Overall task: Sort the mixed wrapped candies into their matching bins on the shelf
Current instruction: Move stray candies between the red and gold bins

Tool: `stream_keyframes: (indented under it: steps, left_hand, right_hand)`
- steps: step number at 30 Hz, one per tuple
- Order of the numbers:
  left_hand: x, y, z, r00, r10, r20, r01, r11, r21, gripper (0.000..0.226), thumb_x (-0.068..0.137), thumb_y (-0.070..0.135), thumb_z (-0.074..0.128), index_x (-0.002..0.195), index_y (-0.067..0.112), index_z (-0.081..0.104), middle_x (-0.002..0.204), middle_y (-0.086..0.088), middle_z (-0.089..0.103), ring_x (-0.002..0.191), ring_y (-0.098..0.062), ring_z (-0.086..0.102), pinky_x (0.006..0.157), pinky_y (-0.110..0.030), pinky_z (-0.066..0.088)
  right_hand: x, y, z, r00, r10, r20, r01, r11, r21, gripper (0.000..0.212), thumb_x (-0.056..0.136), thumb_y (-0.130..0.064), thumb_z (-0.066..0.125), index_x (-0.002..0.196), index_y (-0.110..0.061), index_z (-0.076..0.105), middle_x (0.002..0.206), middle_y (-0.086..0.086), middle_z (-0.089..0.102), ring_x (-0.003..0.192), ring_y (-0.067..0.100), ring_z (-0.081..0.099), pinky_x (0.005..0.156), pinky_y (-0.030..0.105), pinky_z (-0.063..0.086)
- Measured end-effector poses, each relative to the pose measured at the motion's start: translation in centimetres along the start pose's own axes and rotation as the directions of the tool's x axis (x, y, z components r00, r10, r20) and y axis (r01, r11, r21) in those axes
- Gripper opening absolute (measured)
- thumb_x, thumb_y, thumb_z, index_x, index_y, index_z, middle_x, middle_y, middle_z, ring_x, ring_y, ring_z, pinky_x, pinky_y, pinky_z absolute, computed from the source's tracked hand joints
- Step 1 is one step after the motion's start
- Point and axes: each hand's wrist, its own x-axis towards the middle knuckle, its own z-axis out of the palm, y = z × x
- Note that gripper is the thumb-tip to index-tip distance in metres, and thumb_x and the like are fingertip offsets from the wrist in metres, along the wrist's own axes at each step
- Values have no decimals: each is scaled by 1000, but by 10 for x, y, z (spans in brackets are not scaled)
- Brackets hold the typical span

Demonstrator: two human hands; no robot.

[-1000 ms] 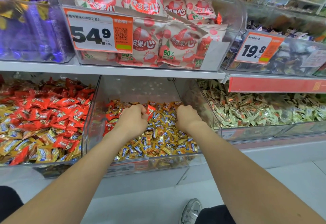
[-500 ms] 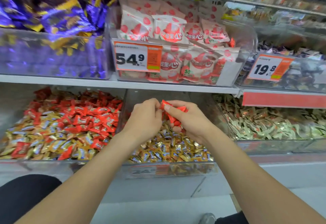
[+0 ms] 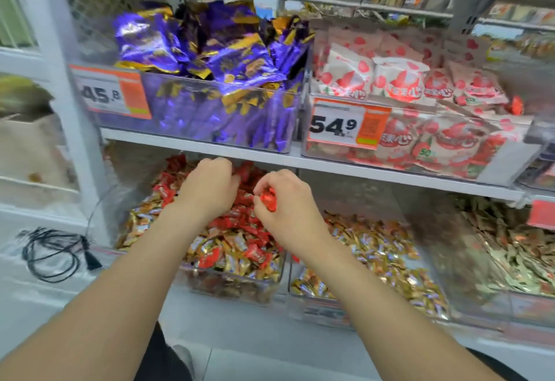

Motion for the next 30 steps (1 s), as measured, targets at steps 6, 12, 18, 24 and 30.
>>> stream_keyframes:
  steps: [6,12,18,24,30]
  left_hand:
    - [20,-30,11,951,147,272,-150,989,-7,54,99,37,56,146,13,46,146,-22,52,137,-42,47,115,-49,37]
    - [4,-21,1,940,82,331,-68,996,-53,70,92,42,44,156,25,23,152,-19,40,141,-45,39,117,-58,35]
    - [-42,18,-17,924,67,375,-104,991,81,70,106,38,46,163,16,12,160,-12,27,150,-38,23,120,-55,30]
    - [-79,62,-15,964,263,23,-264,965,10,22,99,36,53,118,26,53,113,1,45,107,-26,43,94,-47,46]
    - [-120,131,23,827,562,2,-557,819,-136,9,96,17,54,99,18,62,95,-2,56,88,-20,56,80,-40,51]
  right_hand:
    - [44,10,35,987,41,158,-34,998,-49,34,81,-28,68,115,-29,72,111,-4,76,107,24,70,92,44,57]
    - [44,18,20,940,-13,342,82,979,-186,72,77,-58,64,145,-40,49,137,-6,67,122,27,65,97,47,56]
    - [14,28,-21,916,-83,392,159,973,-167,70,90,-68,64,152,-37,51,164,-2,42,151,18,40,118,50,42]
    - [-23,53,-67,979,89,185,-71,993,-99,33,93,-55,72,122,-40,70,114,-8,61,104,3,57,95,25,48]
    - [-36,109,-99,871,261,417,-103,926,-364,21,98,-22,63,113,-26,78,77,-18,64,69,-2,58,79,26,47]
